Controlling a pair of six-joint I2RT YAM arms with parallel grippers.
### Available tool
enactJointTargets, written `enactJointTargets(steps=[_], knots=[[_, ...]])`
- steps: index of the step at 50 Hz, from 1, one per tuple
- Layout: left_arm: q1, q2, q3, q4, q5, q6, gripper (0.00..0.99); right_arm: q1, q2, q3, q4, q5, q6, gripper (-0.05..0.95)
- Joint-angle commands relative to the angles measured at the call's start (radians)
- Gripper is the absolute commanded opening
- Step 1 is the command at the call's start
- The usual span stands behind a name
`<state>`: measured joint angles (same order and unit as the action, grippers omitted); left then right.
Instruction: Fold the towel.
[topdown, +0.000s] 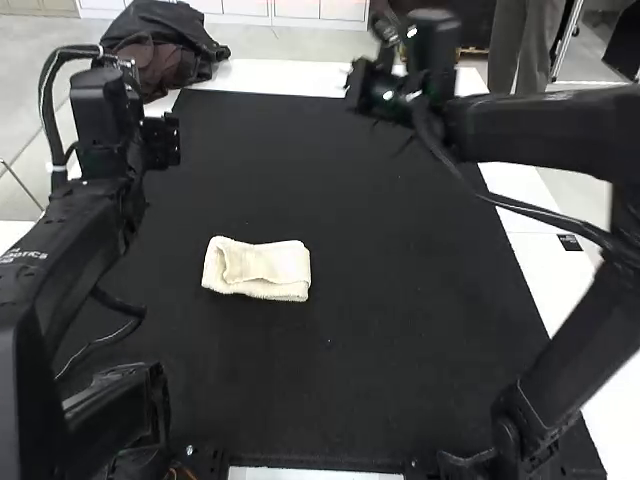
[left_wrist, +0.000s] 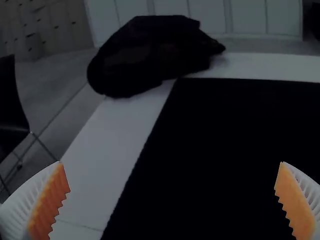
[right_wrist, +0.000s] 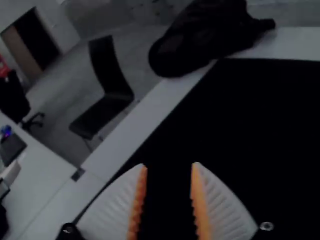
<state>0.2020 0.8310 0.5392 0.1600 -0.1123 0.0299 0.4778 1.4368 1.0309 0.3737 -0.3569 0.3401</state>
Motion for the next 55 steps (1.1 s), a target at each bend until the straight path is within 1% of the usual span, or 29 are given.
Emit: enactJointTargets(steps=[1,3,7,8,14,17,21,26,28,35,43,49,51,55], knots=[[-0.026,-0.049,0.044,-0.004,0.0,-0.019,0.967,-0.074,-0.116,-0.014,-0.025,-0.014,0.007,0.62],[-0.035,-0.061,0.048,-0.013,0.0,-0.021,0.967,-0.1,-0.147,-0.023,-0.045,-0.016,0.007,0.73],[-0.041,-0.087,0.059,-0.034,0.0,-0.024,0.967,-0.148,-0.207,-0.043,-0.073,-0.031,0.008,0.91],[-0.044,-0.098,0.065,-0.045,0.0,-0.028,0.967,-0.163,-0.228,-0.051,-0.076,-0.05,0.016,0.92],[-0.053,-0.156,0.077,-0.085,0.002,-0.031,0.967,-0.232,-0.348,-0.101,-0.059,-0.113,0.106,0.92],[-0.064,-0.187,0.077,-0.086,0.0,-0.03,0.967,-0.265,-0.401,-0.129,-0.047,-0.139,0.146,0.92],[-0.084,-0.242,0.081,-0.088,0.002,-0.028,0.967,-0.315,-0.49,-0.178,-0.025,-0.2,0.217,0.92],[-0.113,-0.314,0.082,-0.109,0.003,-0.03,0.967,-0.369,-0.612,-0.239,0.013,-0.248,0.29,0.92],[-0.122,-0.343,0.081,-0.12,0.006,-0.031,0.967,-0.387,-0.662,-0.255,0.027,-0.255,0.306,0.92],[-0.142,-0.466,0.067,-0.134,0.006,-0.054,0.967,-0.446,-0.865,-0.292,0.013,-0.267,0.306,0.92],[-0.147,-0.622,0.064,-0.132,0.006,-0.058,0.967,-0.502,-1.116,-0.324,-0.053,-0.264,0.303,0.92],[-0.147,-0.713,0.059,-0.157,0.008,-0.059,0.967,-0.531,-1.271,-0.333,-0.134,-0.252,0.286,0.92],[-0.148,-0.741,0.054,-0.155,0.008,-0.068,0.967,-0.538,-1.311,-0.325,-0.177,-0.243,0.258,0.92],[-0.148,-0.783,0.047,-0.157,0.006,-0.077,0.967,-0.547,-1.377,-0.313,-0.257,-0.197,0.201,0.92]])
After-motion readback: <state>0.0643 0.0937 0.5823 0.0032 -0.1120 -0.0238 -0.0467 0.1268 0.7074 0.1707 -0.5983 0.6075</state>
